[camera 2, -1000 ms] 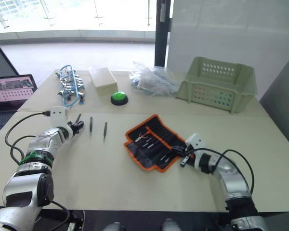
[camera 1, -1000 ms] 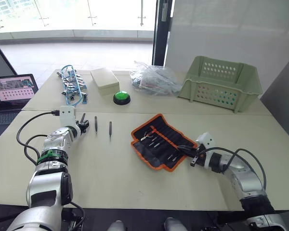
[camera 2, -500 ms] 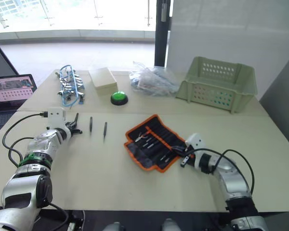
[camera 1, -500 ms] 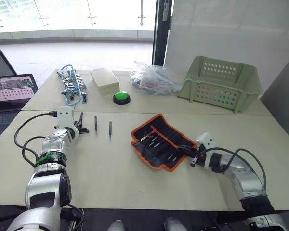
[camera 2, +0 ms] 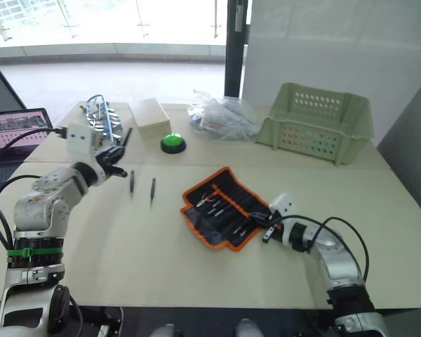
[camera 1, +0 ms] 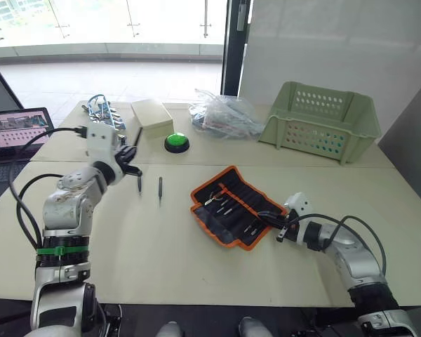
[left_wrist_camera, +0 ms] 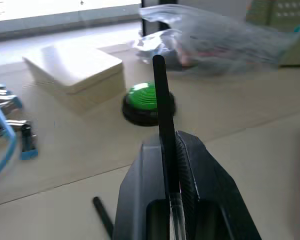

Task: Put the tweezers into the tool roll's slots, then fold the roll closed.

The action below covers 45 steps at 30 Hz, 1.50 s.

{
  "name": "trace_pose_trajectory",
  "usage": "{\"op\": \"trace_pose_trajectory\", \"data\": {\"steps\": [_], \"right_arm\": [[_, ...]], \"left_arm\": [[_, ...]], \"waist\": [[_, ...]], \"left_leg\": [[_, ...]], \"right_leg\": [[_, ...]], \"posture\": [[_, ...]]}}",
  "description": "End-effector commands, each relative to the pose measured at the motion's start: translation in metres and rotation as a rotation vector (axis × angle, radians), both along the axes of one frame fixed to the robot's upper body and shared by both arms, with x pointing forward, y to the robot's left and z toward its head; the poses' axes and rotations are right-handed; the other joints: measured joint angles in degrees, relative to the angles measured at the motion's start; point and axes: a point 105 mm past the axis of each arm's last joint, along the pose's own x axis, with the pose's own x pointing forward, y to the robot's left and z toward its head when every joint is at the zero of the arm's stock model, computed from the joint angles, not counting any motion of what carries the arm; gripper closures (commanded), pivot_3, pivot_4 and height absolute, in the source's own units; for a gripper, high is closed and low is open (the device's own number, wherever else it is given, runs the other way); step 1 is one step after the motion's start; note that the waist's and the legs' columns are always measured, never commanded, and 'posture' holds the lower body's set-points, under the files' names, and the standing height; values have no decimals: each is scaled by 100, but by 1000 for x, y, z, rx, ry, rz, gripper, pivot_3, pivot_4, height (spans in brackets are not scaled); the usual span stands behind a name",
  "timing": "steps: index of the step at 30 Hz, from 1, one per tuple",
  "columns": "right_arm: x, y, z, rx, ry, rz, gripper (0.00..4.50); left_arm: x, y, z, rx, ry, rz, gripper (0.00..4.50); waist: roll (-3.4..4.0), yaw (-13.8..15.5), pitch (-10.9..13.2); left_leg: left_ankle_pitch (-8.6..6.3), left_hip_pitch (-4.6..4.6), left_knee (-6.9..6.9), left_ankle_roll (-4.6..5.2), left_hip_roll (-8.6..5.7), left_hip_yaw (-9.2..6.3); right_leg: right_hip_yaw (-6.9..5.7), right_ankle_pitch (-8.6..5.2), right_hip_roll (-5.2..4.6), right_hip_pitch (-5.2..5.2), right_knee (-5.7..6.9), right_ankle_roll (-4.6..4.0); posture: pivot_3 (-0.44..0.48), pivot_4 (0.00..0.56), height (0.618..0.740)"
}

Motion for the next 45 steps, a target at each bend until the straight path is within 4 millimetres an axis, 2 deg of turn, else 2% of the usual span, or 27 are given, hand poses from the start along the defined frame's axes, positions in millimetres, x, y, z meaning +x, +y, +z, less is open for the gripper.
{"op": "trace_pose_trajectory", "data": {"steps": [1, 6, 11, 17, 27, 33, 45], "right_arm": [[0, -4, -15, -38, 42, -20, 4500], [0, -4, -16, -36, 35, -30, 4500], [-1, -5, -16, -32, 35, -49, 4500], [-5, -8, -16, -27, 32, -69, 4500], [-9, -6, -17, -16, 29, -81, 4500], [-8, -5, -16, -17, 27, -80, 4500], [-8, -3, -17, -25, 31, -75, 4500]], "left_arm": [[-33, -76, 0, 62, 83, -362, 4468], [-50, -123, -25, 131, 228, -530, 4468], [-52, -145, -55, 179, 329, -555, 4468], [-47, -148, -73, 153, 427, -508, 4468], [-53, -147, -88, 154, 491, -491, 4468], [-50, -142, -95, 163, 504, -457, 4468], [-38, -159, -104, 149, 482, -462, 4468]], "waist": [[0, 4, 0], [5, -21, 2], [4, -6, 2], [5, 7, 2], [5, 15, 2], [5, 15, 2], [5, 19, 2]], "left_leg": [[0, 1, 0, 0, -1, 0], [0, 2, 0, 1, 0, 1], [0, 2, 1, 1, -1, 1], [0, 1, 2, 1, -1, 1], [0, -1, 2, 1, -5, 1], [0, -1, 2, 1, -4, 1], [0, -1, 2, 1, -5, 1]], "right_leg": [[0, 0, -1, 2, 0, 0], [4, -1, 4, 2, -1, 1], [6, -1, 3, 3, -3, 1], [6, -1, 3, 2, -5, 2], [6, -2, -1, 2, -6, 2], [6, -2, 0, 2, -6, 2], [7, -2, 0, 3, -7, 2]], "posture": [[0, 150, 740], [0, 150, 740], [0, 150, 740], [0, 150, 740], [0, 150, 740], [0, 150, 740], [0, 150, 740]]}}
